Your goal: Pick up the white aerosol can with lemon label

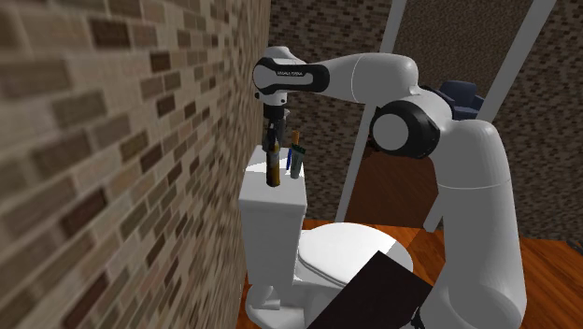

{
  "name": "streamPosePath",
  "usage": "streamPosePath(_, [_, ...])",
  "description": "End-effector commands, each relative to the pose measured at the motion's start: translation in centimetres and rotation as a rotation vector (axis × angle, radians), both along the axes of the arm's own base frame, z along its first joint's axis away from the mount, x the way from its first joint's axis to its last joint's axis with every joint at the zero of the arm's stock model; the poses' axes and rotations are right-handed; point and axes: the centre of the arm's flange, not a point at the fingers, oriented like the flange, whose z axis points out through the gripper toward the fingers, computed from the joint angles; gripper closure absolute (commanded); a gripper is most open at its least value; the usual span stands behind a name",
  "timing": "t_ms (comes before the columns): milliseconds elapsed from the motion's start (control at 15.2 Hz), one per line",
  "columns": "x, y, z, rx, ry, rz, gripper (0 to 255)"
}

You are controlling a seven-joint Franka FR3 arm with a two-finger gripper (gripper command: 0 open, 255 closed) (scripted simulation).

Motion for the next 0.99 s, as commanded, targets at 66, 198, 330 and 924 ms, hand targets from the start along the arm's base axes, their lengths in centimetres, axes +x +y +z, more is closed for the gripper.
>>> streamPosePath(66, [0.0,0.0,0.0,0.0,0.0,0.0,255])
streamPosePath(198, [0.0,0.0,-0.1,0.0,0.0,0.0,255])
streamPosePath(330, [0.0,0.0,0.0,0.0,0.0,0.0,255])
streamPosePath(924, [0.0,0.0,3.1,0.0,0.0,0.0,255])
